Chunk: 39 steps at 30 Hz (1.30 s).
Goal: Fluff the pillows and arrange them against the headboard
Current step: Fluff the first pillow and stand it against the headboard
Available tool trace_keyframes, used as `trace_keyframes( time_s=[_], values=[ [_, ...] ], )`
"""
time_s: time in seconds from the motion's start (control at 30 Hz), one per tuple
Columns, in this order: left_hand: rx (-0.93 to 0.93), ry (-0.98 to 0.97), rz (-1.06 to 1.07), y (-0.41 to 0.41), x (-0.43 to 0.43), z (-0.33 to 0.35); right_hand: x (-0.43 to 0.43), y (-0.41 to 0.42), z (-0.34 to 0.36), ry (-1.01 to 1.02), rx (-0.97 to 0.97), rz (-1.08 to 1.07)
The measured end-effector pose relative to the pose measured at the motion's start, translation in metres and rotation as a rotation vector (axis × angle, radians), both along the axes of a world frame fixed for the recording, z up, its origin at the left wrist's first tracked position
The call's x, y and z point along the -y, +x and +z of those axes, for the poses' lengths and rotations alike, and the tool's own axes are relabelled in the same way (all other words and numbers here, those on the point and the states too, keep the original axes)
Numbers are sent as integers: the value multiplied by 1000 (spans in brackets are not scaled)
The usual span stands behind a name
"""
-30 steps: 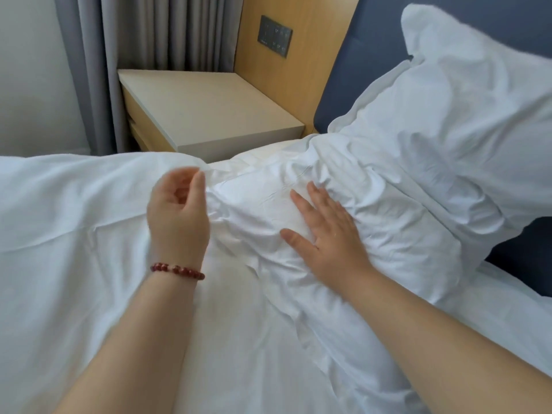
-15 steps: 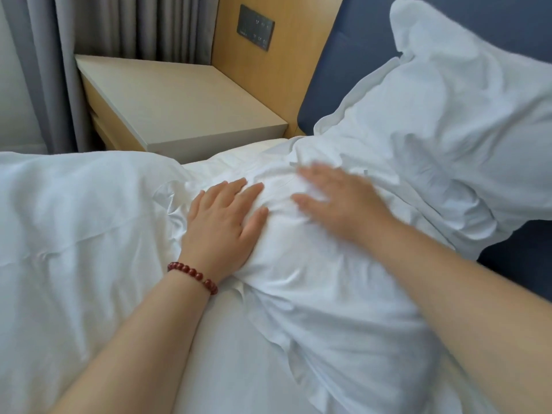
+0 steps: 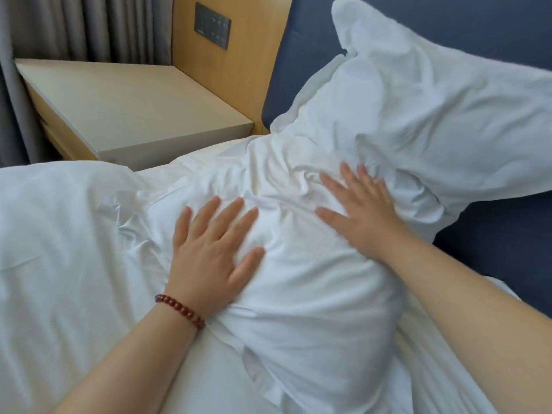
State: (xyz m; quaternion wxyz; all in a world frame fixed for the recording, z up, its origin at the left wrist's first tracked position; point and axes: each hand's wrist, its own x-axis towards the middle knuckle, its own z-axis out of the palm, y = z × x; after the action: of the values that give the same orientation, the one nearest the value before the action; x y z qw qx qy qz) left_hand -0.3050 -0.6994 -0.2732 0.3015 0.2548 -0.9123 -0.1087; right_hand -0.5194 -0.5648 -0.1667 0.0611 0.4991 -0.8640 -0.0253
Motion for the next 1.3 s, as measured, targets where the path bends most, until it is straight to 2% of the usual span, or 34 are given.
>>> trace_keyframes(
  time_s=[0.07, 0.17, 0.4, 0.47, 0.5, 0.57, 0.63, 0.7, 0.77, 0.8, 0.87, 1.0, 1.07, 1.17, 1.23, 1.3],
  values=[
    [27, -5, 13, -3, -3, -2, -6, 0, -19, 11, 53, -79],
    [76, -14, 38, -3, -7, -5, -15, 16, -40, -17, 94, -37],
    [226, 116, 105, -4, -25, 8, -117, 82, -76, -218, 263, 238],
    [193, 314, 187, -4, -42, 16, -151, 92, -93, -333, 458, 178],
    [152, 438, 254, -5, -55, 21, -164, 93, -99, -431, 574, 70],
    [23, 702, 426, -4, -90, 31, -179, 93, -99, -703, 874, -292],
    [-234, 971, 579, 0, -127, 40, -180, 94, -89, -941, 1232, -578],
    [-400, 1152, 679, 0, -159, 42, -170, 93, -78, -1090, 1520, -677],
    [-426, 1336, 757, -3, -177, 49, -155, 90, -73, -1148, 1678, -723],
    [-433, 1438, 770, -5, -182, 55, -149, 92, -71, -1106, 1683, -757],
    [-475, 1570, 731, -9, -184, 65, -141, 97, -66, -1053, 1570, -815],
    [-515, 1551, 677, -5, -187, 67, -149, 100, -62, -1118, 1192, -855],
    [-570, 1553, 651, 1, -192, 59, -161, 105, -73, -1039, 1141, -933],
    [-763, 1605, 633, 12, -191, 48, -176, 114, -90, -881, 1326, -1016],
    [-905, 1709, 648, 19, -186, 44, -179, 116, -94, -856, 1517, -983],
    [-943, 1777, 662, 23, -178, 41, -180, 117, -93, -891, 1575, -950]
  ],
)
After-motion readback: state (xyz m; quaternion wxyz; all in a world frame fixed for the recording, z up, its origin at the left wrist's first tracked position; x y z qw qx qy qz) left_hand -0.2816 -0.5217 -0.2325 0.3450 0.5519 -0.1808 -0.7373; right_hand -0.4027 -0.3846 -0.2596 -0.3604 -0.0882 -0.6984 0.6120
